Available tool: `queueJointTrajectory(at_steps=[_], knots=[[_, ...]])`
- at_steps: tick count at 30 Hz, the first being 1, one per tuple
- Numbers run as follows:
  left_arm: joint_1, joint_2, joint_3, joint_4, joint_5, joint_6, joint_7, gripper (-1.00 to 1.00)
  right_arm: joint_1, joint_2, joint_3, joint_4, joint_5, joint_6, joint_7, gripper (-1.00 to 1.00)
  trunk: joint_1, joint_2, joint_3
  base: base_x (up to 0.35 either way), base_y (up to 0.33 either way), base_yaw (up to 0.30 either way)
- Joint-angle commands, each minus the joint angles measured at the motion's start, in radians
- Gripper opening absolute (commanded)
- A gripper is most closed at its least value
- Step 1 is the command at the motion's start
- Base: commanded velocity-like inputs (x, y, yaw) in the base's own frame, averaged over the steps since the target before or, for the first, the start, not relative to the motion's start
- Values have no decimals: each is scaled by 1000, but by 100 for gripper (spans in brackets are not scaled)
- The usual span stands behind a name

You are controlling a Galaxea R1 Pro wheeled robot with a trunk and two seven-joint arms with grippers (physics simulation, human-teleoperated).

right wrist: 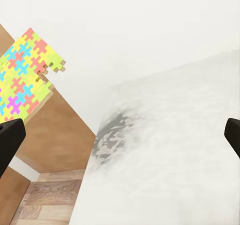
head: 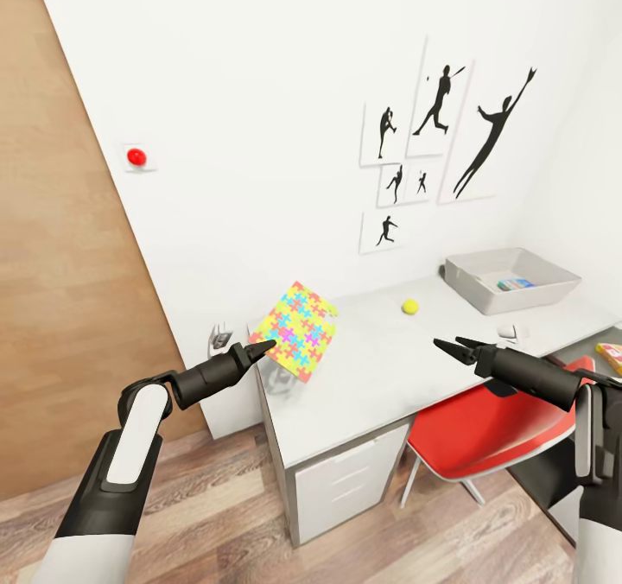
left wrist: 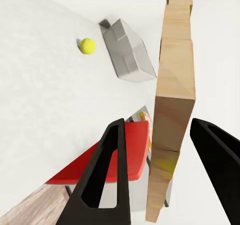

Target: Put all the toys in the child's room - the three board games (two on the bed and one on the table), the two jigsaw puzzles on the table, and the tennis ball on the table - inside the toy box on the table in the child's room.

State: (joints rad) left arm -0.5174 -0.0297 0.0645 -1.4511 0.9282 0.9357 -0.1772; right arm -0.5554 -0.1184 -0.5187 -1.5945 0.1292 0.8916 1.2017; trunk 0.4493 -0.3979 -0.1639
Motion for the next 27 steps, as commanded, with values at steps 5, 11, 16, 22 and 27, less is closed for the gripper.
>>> queueJointTrajectory(at_steps=[5,11,16,22,27], knots=[[-1,-1,3,0,-8,6,-8,-100,-1,0,-1,-1,11,6,11,100,1,-2,5,0,0,0],[-1,-1,3,-3,-8,6,-8,-100,-1,0,-1,-1,12,6,12,100,1,-2,15,0,0,0],[8,-1,3,-13,-8,5,-9,-100,-1,0,-1,-1,12,6,13,100,1,-2,23,11,0,0],[17,-2,0,-18,-3,5,-17,-100,-1,-1,-2,-1,9,6,18,100,1,-2,30,9,0,0],[19,-2,-4,-18,1,8,-26,-100,-1,-1,-3,-1,6,6,19,100,1,-2,32,3,0,0]])
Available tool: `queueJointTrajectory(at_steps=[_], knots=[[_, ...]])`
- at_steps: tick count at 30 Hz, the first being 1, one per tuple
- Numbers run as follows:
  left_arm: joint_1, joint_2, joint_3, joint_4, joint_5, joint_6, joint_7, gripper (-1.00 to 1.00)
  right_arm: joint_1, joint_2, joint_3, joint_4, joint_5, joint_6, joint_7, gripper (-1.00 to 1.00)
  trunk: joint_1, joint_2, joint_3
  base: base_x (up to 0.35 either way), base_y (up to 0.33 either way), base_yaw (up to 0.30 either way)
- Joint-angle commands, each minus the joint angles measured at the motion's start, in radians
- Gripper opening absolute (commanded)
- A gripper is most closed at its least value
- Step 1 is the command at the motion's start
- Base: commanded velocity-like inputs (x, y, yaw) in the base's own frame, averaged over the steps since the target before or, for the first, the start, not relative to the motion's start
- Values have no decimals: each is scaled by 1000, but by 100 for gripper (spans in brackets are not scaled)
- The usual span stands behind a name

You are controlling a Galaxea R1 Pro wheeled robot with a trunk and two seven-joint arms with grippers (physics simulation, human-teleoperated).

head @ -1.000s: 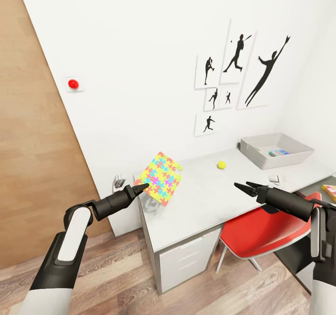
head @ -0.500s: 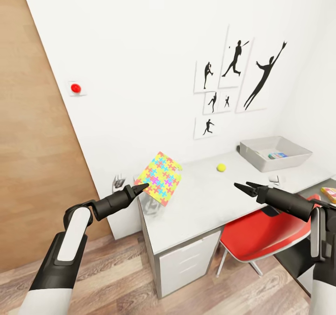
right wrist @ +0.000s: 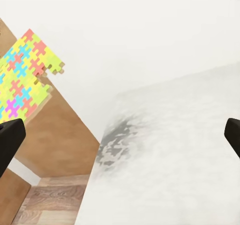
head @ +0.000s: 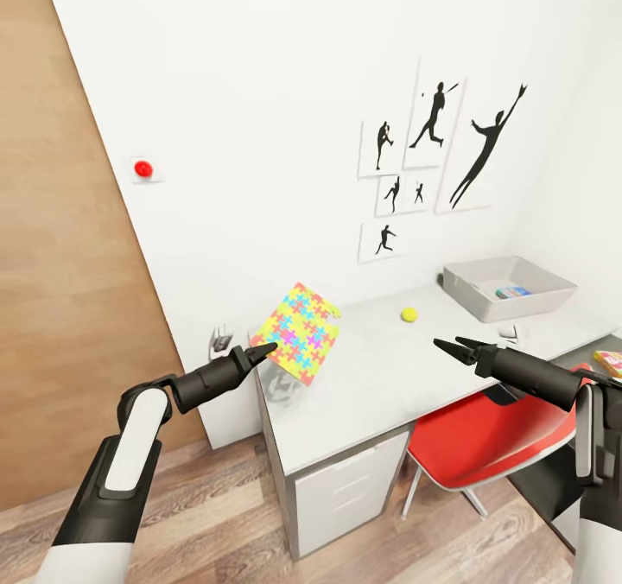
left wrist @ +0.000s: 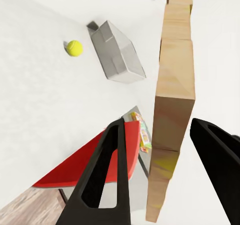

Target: Put all the toys in the child's room - the three board games (two on the bed and one on the table), the two jigsaw puzzles on the table, and the tennis ball on the table - inside the toy box on the table in the child's room.

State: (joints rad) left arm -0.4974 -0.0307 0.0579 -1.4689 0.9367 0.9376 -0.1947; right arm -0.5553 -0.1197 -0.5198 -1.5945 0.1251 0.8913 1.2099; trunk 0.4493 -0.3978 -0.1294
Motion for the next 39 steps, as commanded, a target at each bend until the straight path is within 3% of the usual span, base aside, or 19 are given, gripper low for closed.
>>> queueJointTrajectory(at_steps=[1,21,39], knots=[[-1,-1,2,0,-7,8,-9,-100,-2,0,-2,-1,10,6,11,100,1,-2,-2,2,0,0],[7,10,7,5,-4,13,-40,-100,-2,-2,-3,-1,6,6,14,100,1,-2,-1,0,0,0],[22,10,-3,0,-23,-13,-27,-100,-3,-1,-3,-3,7,4,10,100,1,-2,-1,0,-53,0]])
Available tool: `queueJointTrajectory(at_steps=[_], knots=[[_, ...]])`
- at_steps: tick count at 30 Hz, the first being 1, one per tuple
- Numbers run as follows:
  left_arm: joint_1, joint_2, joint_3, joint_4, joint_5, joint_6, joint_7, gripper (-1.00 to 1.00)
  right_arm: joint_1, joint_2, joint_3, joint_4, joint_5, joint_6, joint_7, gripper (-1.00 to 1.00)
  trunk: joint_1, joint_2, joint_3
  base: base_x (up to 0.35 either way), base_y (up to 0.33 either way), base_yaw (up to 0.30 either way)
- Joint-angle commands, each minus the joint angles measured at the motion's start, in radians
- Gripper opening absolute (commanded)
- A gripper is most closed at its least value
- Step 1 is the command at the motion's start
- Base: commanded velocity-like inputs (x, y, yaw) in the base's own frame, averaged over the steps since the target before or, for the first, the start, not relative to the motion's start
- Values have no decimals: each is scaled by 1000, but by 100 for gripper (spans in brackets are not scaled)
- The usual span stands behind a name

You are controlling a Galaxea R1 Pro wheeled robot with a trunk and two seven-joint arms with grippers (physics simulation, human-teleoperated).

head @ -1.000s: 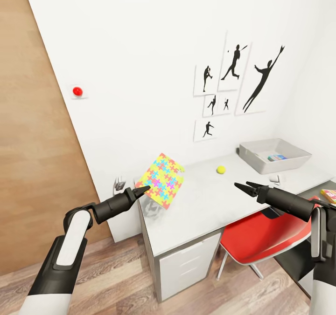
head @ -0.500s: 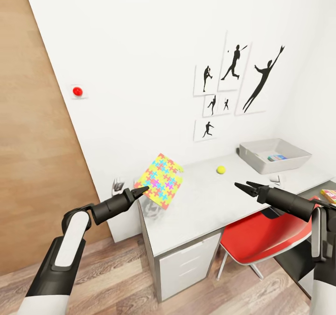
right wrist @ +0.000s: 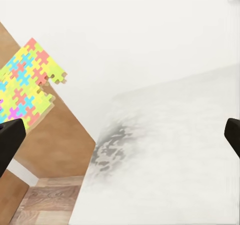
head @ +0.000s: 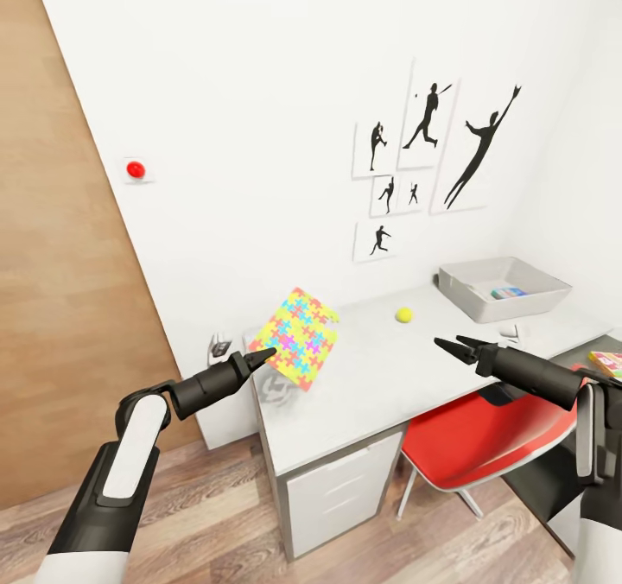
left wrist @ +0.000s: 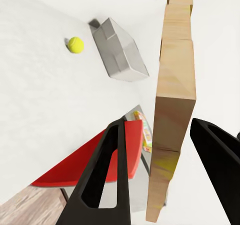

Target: Put all the toys in the child's room - the three board games (two on the bed and one on the table), the two jigsaw puzzles on the table, and the tennis ball on the table - inside the toy box on the table in the child's room.

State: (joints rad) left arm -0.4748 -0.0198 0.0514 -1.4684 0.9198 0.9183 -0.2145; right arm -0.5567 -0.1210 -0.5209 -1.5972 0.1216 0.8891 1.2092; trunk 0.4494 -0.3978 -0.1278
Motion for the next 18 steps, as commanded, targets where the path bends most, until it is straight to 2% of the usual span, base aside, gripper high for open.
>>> queueJointTrajectory(at_steps=[1,18], knots=[[-1,-1,3,0,-8,6,-7,-100,-2,0,-1,-2,10,7,10,100,1,-2,-2,0,-120,0],[-4,-1,14,6,0,18,-20,-100,-1,2,-3,-11,11,14,8,100,1,-2,15,0,-29,0]])
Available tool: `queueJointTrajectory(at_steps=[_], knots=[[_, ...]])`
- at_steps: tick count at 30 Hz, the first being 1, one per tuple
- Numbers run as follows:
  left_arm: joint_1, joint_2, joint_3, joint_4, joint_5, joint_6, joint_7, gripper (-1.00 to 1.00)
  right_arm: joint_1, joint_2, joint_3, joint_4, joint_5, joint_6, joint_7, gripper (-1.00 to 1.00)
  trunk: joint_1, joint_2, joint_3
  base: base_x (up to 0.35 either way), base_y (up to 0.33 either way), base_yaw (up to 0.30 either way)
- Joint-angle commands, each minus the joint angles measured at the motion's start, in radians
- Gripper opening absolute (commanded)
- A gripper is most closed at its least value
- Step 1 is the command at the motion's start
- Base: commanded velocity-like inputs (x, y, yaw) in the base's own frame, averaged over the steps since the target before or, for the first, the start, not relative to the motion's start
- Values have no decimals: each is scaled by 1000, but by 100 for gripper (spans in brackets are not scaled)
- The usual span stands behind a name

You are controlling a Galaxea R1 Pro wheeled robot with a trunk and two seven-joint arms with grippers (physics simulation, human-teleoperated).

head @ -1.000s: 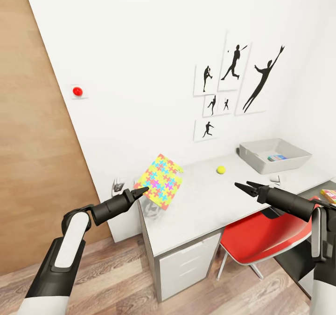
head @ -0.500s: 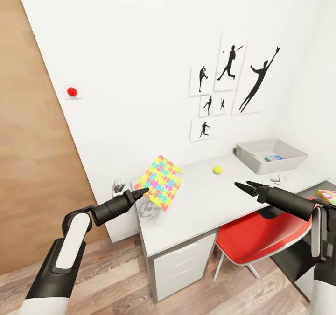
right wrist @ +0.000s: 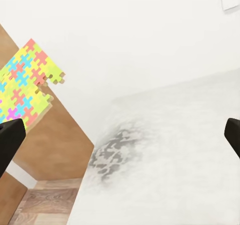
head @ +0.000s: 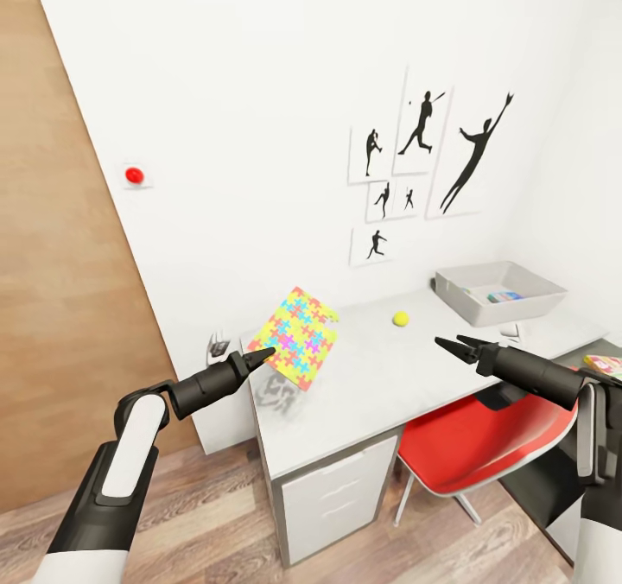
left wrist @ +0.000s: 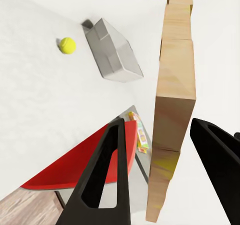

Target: Put all the toys in the child's room - the three board games (two on the bed and one on the table), the two jigsaw puzzles on the table, and the tennis ball on the table - inside the toy box on the table in the child's room.

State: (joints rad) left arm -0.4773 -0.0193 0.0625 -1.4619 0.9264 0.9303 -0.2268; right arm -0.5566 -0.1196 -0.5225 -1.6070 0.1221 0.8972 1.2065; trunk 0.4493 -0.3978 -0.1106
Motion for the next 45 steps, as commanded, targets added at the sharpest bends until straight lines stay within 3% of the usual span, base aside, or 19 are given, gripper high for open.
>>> queueJointTrajectory(at_steps=[1,11,25,45], knots=[[-1,-1,3,0,-6,7,-8,-100,-2,0,-1,-1,10,6,11,100,1,-2,-1,0,-3,0],[-2,1,2,3,-8,10,-7,-100,-2,-1,-7,-2,11,12,7,100,1,-2,3,0,-1,22],[0,1,-4,-1,-13,2,-2,-100,-2,-3,-7,-2,10,26,7,100,1,-2,12,0,-15,178],[2,0,-7,-8,-15,-1,5,-100,-2,-2,-6,-2,10,26,8,100,1,-2,13,-57,-223,33]])
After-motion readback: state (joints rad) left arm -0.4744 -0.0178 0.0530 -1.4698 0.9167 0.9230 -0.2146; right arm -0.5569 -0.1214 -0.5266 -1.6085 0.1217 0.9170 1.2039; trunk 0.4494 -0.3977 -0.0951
